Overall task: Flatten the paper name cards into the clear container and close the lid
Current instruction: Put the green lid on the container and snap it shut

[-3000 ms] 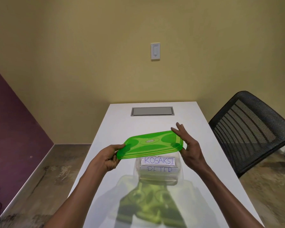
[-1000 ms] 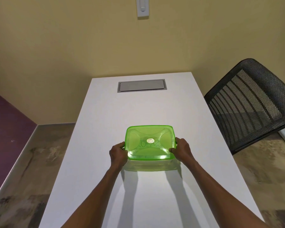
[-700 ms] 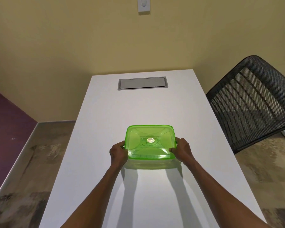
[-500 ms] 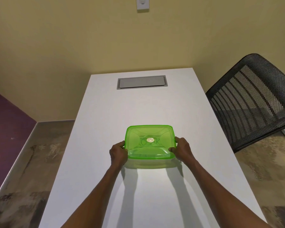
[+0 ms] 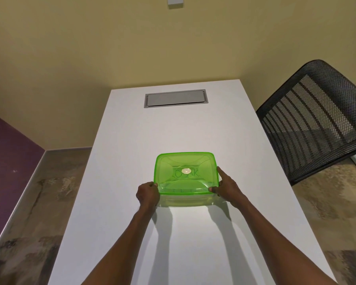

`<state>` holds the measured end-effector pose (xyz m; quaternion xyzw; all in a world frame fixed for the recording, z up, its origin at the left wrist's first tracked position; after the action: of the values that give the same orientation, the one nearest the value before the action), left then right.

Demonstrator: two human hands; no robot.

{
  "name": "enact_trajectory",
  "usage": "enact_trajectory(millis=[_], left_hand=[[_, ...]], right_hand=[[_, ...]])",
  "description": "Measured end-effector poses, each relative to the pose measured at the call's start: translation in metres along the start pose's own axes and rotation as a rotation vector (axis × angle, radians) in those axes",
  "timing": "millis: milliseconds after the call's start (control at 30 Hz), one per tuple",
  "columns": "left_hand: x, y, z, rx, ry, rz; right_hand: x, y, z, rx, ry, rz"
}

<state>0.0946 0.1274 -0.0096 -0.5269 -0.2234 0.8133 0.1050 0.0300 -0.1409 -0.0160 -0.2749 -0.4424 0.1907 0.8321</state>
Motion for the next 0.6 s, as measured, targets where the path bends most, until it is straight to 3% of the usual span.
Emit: enact_trajectory(millis=[233,600], left_hand=[[0.034,0.010,-0.019,0.052,-0.176,0.125],[0.006,0.000,0.000,-0.004,-0.121,0.063]], right_hand=[[-0.001,0.004,0.003,-0.036,-0.021,-0.009],[0.002,0.003,0.005,-0.081,-0.071,0.028]])
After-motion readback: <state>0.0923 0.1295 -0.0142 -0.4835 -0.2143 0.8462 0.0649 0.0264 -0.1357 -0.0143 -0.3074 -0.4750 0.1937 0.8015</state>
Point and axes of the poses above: each hand's wrist, its own z-axis away from the middle knuckle, its own y-axis out of the palm, x = y × z, the point moved 2 cm from there along -z, towards the middle knuckle, and after that the axes turned 10 degrees about z, right-handed, at the moved point
